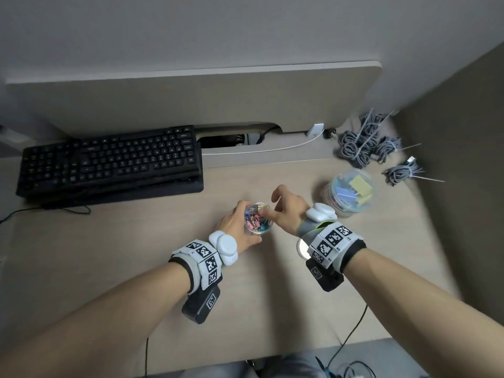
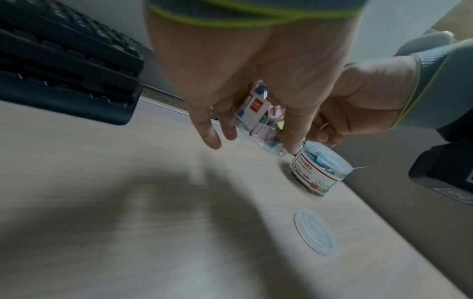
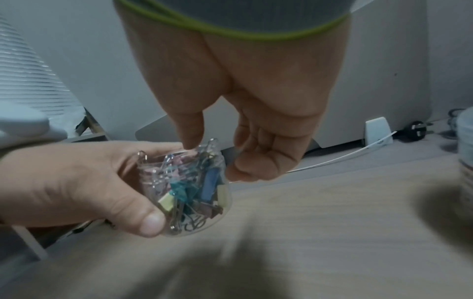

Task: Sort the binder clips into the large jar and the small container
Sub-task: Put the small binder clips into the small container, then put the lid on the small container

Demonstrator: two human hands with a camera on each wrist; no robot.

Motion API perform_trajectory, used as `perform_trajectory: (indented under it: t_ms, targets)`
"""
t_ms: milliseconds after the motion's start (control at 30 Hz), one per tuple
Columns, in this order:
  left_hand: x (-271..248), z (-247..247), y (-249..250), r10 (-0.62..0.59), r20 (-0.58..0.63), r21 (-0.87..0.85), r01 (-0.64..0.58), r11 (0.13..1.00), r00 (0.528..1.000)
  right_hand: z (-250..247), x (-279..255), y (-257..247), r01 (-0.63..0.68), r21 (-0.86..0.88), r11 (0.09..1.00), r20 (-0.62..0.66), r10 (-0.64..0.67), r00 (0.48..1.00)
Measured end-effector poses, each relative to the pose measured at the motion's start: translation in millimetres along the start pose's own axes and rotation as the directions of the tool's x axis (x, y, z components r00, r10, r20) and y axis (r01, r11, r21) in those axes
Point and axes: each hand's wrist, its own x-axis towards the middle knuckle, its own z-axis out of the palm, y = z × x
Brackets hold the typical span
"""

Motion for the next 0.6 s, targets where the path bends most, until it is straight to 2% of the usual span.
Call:
perform_trajectory:
  t_ms: [100, 200, 300, 400, 500, 600]
  targets:
    - [7.7, 7.2, 7.4, -0.002, 0.006, 0.012, 0.002, 1.0, 1.0, -15.5, -2.1, 14.8, -0.006, 0.084, 0.996, -0.08, 0.013, 0.997]
    - [14.1, 12.3, 10.9, -0.008, 0.003, 0.027, 0.008, 1.0, 1.0, -26.0, -1.7, 40.5, -0.07, -0.015, 0.997, -0.117, 0.068, 0.991]
    - [16.7, 13.8, 9.6, -0.027, 0.002, 0.034, 0.027, 0.999, 1.0, -22.8, -4.8, 70.2, -0.102, -0.269, 0.958, -0.003, 0.105, 0.994]
    - [17.2, 15.9, 6.8, -0.037, 0.009, 0.033, 0.036, 0.999, 0.999, -11.0, -13.7, 85.1, -0.138, -0.527, 0.838, 0.103, 0.224, 0.969]
    - [14.4, 15.9, 1.7, -0.051, 0.016, 0.024, 0.051, 0.998, 0.999, 7.5, -23.5, 90.5, -0.185, -0.585, 0.789, 0.092, 0.291, 0.952]
    - [9.7, 13.4, -6.3, -0.062, 0.019, 0.022, 0.062, 0.998, 0.998, 24.7, -26.2, 93.6, -0.148, -0.615, 0.775, 0.115, 0.274, 0.955]
